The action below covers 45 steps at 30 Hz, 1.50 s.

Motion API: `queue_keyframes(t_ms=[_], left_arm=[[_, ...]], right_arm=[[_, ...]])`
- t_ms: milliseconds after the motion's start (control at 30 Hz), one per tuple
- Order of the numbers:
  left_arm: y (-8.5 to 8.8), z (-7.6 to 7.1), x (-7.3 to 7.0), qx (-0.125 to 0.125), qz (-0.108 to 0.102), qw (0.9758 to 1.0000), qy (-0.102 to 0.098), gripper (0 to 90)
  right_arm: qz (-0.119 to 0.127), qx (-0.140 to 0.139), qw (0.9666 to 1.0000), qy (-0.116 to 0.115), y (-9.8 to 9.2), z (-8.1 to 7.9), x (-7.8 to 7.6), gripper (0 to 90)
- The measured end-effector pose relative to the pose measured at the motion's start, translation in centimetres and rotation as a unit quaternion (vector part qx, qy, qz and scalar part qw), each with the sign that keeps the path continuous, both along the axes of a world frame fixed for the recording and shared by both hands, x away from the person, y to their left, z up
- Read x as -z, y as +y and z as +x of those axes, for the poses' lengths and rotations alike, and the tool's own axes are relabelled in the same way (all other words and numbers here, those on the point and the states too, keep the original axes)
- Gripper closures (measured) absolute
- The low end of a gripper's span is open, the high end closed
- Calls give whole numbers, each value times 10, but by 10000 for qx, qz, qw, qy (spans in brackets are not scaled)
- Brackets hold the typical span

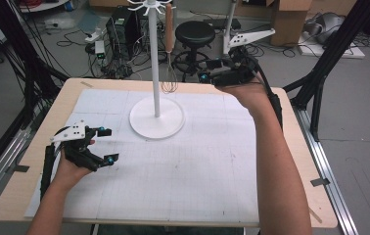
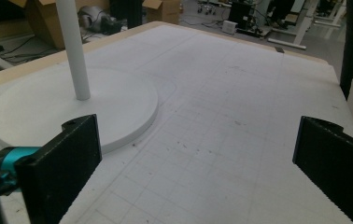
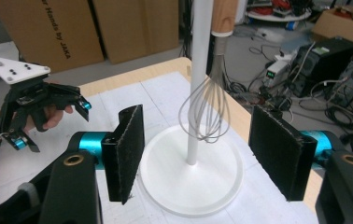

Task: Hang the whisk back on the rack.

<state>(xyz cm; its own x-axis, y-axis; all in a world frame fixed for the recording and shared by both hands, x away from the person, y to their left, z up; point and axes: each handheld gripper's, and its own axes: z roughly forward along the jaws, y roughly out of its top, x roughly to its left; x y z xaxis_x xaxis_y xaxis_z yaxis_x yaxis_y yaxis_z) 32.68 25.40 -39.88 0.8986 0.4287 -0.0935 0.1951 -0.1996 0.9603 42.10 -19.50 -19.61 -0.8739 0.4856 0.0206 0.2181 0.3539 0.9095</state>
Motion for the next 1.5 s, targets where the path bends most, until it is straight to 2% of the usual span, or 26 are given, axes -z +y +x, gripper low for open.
queue_keyframes(t_ms=[100,233,400,733,867,1033,1133,1367,1500], left_arm=[[0,0,0,3,-4,10000,-9,17],[1,0,0,9,4,10000,-11,17],[1,0,-1,16,-20,10000,-14,17],[1,0,-1,14,-26,10000,-2,17],[1,-1,-1,23,-33,10000,1,17],[0,0,0,49,-5,10000,11,17],[-1,0,0,38,22,10000,15,17],[-1,-1,0,67,27,10000,23,17],[-2,-1,1,85,29,10000,33,17]], right_arm=[[47,-41,10000,-44,-3,-5,3,344],[12,-96,9999,30,-7,-11,10,321],[167,-231,9996,11,-12,-15,19,296],[275,-258,9993,-81,-25,-32,40,224],[324,-226,9992,-52,-34,-39,52,207],[367,7,9993,-29,-47,-46,67,161],[403,34,9992,-14,-53,-51,74,159],[460,106,9989,24,-59,-59,88,155],[411,100,9991,26,-61,-64,96,153]])
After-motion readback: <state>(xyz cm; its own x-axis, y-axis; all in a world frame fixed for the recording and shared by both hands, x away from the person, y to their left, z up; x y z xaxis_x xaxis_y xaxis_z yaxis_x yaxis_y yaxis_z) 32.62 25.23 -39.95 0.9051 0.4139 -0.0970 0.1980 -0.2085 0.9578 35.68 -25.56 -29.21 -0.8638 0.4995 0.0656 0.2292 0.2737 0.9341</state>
